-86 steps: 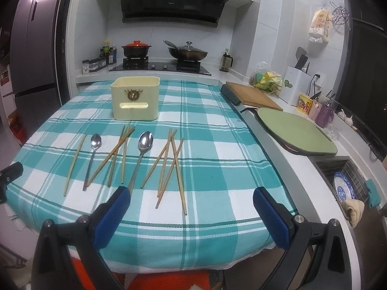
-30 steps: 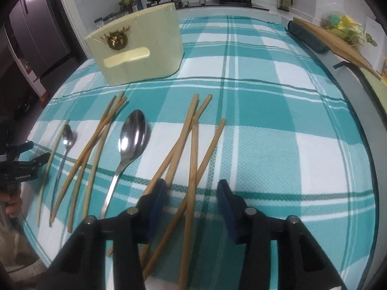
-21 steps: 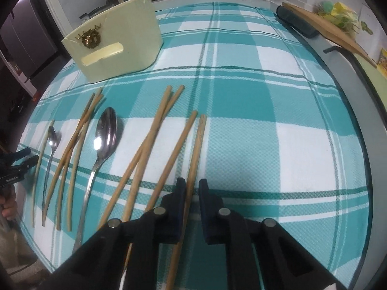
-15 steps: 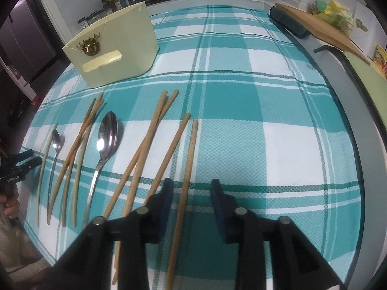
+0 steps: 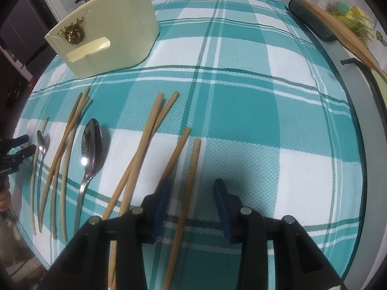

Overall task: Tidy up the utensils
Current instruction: 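Lower the right tool onto a single wooden chopstick and close it, then lift the chopstick with the right tool and drop it into the cream holder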

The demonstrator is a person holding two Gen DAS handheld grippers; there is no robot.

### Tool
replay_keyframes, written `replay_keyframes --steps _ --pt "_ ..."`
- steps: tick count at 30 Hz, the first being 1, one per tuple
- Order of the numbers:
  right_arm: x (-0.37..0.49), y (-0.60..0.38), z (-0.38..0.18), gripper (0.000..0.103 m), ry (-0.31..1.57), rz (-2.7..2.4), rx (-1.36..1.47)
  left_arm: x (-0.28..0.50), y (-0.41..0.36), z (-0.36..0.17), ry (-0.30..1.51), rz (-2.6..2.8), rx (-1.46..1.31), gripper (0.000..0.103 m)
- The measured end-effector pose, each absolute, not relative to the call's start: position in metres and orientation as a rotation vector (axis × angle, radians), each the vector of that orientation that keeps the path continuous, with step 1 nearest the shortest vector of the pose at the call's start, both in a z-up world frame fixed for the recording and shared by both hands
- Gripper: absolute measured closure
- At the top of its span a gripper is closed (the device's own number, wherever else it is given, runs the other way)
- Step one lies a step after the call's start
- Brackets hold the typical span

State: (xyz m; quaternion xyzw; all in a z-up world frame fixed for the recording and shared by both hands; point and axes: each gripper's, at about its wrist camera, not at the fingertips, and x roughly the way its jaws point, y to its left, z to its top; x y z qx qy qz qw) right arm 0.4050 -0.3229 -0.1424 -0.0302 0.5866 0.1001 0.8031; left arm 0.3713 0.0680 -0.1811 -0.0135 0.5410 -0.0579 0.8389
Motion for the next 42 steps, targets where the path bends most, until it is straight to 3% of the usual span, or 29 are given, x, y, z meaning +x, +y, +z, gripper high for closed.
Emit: replay_keyframes --steps 7,11,12,13,14,15,16,18,22,33,42 --pt "0.401 -0.31 -0.145 0.065 1.239 0.216 -0.182 0.364 0.049 -0.186 1.153 -0.128 0.026 0.014" --pt "0.4 -0.31 -0.145 0.065 1.229 0.227 -0.205 0.372 0.04 -0.192 1.146 -0.103 0.054 0.024" --pt "0.4 -0.311 -0.145 0.065 1.227 0.23 -0.207 0.375 0.04 -0.19 1.138 -0.105 0.058 0.03" --pt "0.401 -0.31 -0.144 0.065 1.231 0.23 -0.208 0.378 0.038 -0.188 1.127 -0.116 0.065 0.048" --pt "0.404 -0.309 -0.144 0.065 1.236 0.229 -0.21 0.381 0.035 -0.185 1.121 -0.123 0.082 0.076" --pt "0.407 -0.308 -0.144 0.073 1.234 0.232 -0.212 0.386 0.033 -0.183 1.125 -0.145 0.086 0.093" --pt "0.412 -0.307 -0.143 0.091 1.226 0.228 -0.219 0.391 0.032 -0.182 1.14 -0.151 0.082 0.097" --pt "0.425 -0.306 -0.141 0.096 1.225 0.232 -0.191 0.398 0.036 -0.18 1.144 -0.157 0.044 0.099" --pt "0.434 -0.317 -0.121 0.096 1.176 0.237 -0.061 0.397 0.056 -0.146 1.04 -0.136 -0.059 0.099" --pt "0.385 -0.298 0.045 0.096 0.786 0.349 0.011 0.36 0.082 0.016 0.67 -0.202 -0.187 0.099" --pt "0.416 -0.266 0.145 0.096 0.504 0.359 0.054 0.406 0.049 0.125 0.414 -0.23 -0.178 0.099"
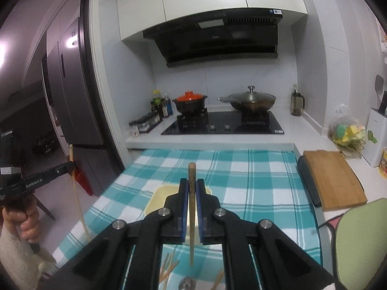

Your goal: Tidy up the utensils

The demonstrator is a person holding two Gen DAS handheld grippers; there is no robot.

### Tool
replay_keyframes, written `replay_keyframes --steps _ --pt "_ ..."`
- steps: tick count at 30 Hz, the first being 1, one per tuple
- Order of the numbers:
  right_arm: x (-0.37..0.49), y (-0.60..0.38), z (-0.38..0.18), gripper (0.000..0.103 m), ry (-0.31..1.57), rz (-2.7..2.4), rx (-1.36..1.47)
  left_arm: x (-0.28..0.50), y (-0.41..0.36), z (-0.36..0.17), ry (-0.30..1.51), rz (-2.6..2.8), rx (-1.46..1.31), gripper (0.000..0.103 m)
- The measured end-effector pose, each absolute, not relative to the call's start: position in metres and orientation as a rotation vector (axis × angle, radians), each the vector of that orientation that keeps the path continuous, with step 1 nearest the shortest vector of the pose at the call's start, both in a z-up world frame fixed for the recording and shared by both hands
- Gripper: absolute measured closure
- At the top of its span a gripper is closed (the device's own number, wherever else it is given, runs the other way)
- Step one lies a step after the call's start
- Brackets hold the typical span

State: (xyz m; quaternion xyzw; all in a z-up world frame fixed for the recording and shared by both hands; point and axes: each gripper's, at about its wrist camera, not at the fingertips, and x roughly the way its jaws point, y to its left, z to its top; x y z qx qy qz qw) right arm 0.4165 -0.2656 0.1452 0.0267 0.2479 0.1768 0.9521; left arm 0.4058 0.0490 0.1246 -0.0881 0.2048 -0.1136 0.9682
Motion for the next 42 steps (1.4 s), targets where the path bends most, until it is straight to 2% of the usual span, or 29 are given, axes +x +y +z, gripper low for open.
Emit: replay_keyframes --steps 4,7,12,20,21,22,23,24,25,27,30,32,34,36,39,42 --pt "0.454 -0.244 0.173 0.097 0.427 0.367 0.042 0.443 0.016 0.15 0.309 -0.194 -0.121 0.099" --pt "0.483 -0.229 0.175 0.097 0.409 0.376 0.024 0.475 -0.005 0.142 0.293 -0.173 -0.098 0.099" --pt "0.525 -0.217 0.144 0.097 0.495 0.383 0.012 0.528 -0.023 0.086 0.395 -0.165 -0.126 0.099" --pt "0.568 -0.216 0.051 0.096 0.692 0.398 0.016 0.568 -0.038 -0.02 0.593 -0.153 -0.1 0.098" --pt "0.571 -0.216 0.042 0.096 0.717 0.41 0.022 0.569 -0.04 -0.028 0.616 -0.15 -0.089 0.095" --pt "0.575 -0.214 0.033 0.095 0.747 0.417 0.018 0.569 -0.04 -0.033 0.637 -0.146 -0.082 0.078" --pt "0.577 -0.213 0.026 0.094 0.767 0.418 0.016 0.566 -0.038 -0.036 0.651 -0.136 -0.075 0.054" --pt "0.578 -0.213 0.022 0.084 0.779 0.421 0.018 0.561 -0.034 -0.036 0.644 -0.121 -0.072 0.046" --pt "0.576 -0.215 0.021 0.066 0.776 0.425 0.026 0.553 -0.029 -0.033 0.622 -0.116 -0.077 0.038" --pt "0.566 -0.221 0.025 0.048 0.733 0.413 0.035 0.535 -0.018 -0.023 0.6 -0.136 -0.092 0.029" --pt "0.542 -0.227 0.04 0.047 0.671 0.403 0.015 0.499 -0.004 -0.008 0.572 -0.148 -0.072 0.014" --pt "0.514 -0.233 0.053 0.041 0.616 0.382 -0.014 0.467 0.001 0.001 0.547 -0.151 -0.028 0.003" --pt "0.479 -0.237 0.066 0.024 0.546 0.348 -0.049 0.428 0.006 0.005 0.496 -0.167 0.006 0.002" --pt "0.439 -0.242 0.077 0.018 0.469 0.314 -0.07 0.395 0.007 0.004 0.502 -0.184 0.03 0.002" --pt "0.378 -0.247 0.085 0.017 0.387 0.258 -0.075 0.351 0.008 -0.008 0.595 -0.252 0.011 0.002" --pt "0.337 -0.246 0.072 0.017 0.513 0.269 -0.043 0.31 0.011 -0.02 0.642 -0.259 -0.057 0.0"
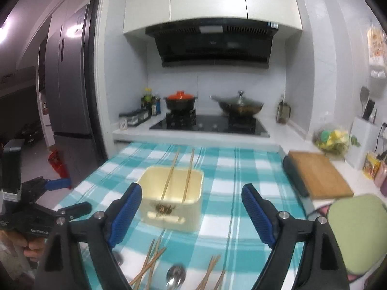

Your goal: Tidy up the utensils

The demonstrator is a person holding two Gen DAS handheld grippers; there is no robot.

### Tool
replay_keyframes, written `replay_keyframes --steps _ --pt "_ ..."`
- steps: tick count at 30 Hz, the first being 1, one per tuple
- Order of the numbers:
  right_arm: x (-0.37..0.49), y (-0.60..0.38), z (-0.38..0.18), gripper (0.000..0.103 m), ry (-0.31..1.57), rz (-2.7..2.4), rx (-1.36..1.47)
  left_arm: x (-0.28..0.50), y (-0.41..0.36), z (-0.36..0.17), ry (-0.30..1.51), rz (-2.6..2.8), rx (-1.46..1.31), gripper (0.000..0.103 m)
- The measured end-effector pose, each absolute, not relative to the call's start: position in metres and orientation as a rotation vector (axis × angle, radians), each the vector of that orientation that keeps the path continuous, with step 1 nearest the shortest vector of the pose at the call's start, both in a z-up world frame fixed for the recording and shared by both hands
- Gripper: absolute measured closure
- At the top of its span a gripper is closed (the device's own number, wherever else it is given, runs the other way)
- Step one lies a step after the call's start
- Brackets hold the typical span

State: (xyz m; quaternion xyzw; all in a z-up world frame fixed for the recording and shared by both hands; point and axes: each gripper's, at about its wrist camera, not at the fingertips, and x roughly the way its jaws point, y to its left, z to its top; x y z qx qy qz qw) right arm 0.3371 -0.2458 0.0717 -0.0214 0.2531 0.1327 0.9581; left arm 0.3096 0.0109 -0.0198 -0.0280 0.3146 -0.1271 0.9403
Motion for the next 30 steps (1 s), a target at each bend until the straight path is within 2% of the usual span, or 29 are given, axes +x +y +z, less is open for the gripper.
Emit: replay_keyframes --steps 3,12,30 --pt "0.305 -0.242 0.047 0.017 0.656 0.282 0.002 0.266 0.005 -0.029 0.616 -0.178 -0.054 0.001" --pt "0.209 -0.232 0.03 0.017 0.59 -0.004 -0.115 0.202 -0.004 -0.046 0.657 -0.158 -0.103 0.001" --pt "0.18 -0.244 0.009 0.017 0.609 -0.114 -0.186 0.186 -0.027 -0.05 0.676 -0.141 -0.023 0.001"
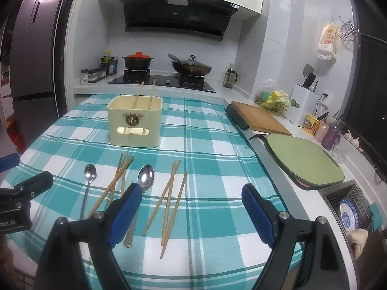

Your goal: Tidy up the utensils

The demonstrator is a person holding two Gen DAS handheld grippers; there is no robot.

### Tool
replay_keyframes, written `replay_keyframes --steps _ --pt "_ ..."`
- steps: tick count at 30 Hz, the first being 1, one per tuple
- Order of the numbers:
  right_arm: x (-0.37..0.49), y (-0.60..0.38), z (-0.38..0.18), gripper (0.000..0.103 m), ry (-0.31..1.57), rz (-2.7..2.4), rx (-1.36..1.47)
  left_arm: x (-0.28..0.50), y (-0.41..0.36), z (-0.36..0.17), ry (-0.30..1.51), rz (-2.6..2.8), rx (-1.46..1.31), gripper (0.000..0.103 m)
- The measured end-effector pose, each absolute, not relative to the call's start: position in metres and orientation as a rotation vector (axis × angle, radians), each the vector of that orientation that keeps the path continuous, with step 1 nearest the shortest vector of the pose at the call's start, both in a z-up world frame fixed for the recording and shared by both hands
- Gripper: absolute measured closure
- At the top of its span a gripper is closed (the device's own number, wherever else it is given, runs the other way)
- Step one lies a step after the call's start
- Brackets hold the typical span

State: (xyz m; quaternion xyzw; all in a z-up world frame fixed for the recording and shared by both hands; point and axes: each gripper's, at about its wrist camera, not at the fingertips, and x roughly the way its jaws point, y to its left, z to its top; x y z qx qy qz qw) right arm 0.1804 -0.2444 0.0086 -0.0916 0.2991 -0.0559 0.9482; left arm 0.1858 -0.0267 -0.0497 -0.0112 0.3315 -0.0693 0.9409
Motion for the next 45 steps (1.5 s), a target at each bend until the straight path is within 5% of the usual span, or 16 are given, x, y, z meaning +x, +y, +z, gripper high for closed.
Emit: replay_keyframes --steps 45 --pt "0.188 -0.258 -0.007 0.017 0.651 -0.084 -0.128 0.212 0.008 -0.092 0.797 -0.057 -0.088 0.001"
